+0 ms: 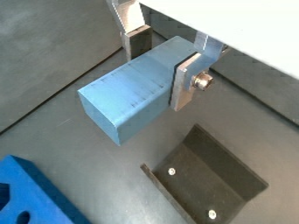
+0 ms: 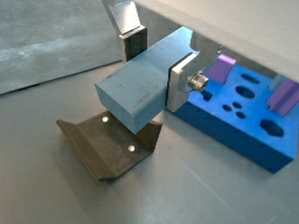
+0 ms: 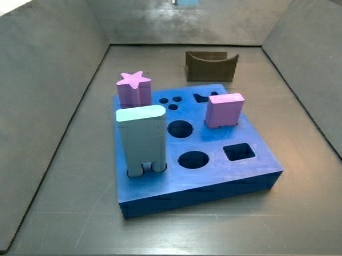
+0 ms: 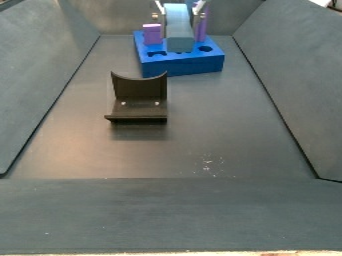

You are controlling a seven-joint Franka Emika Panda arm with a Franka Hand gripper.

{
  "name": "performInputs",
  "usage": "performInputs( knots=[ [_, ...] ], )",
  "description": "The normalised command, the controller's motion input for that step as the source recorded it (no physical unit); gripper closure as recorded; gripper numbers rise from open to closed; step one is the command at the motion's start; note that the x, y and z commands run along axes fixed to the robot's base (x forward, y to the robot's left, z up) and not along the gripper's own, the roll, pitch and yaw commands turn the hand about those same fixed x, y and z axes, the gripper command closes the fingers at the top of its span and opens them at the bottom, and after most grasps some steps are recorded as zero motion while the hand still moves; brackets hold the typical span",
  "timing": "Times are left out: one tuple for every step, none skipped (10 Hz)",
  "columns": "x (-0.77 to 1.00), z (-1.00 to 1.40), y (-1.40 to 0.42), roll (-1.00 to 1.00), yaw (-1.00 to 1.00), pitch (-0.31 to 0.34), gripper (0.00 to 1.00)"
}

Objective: Pick up the rectangle object. Move up. Place the rectangle object on the fixture. Regrasp the rectangle object. Move to above the board. Insert the rectangle object.
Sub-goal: Place the rectangle object on the fixture.

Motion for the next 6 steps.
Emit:
performInputs(
  knots=[
    [1.00, 0.01, 0.13, -1.00, -0.17, 0.207, 1.00],
    [1.00, 0.00, 0.12, -1.00, -0.18, 0.212, 1.00],
    [0.98, -0.01, 0.10, -1.00, -0.18, 0.222, 1.00],
    [0.92, -0.01, 0.08, -1.00, -0.19, 0.231, 1.00],
    [0.85, -0.01, 0.07, -1.00, -0.20, 0.242, 1.00],
    [0.76, -0.01, 0.06, -0.83, -0.14, 0.212, 1.00]
  ],
)
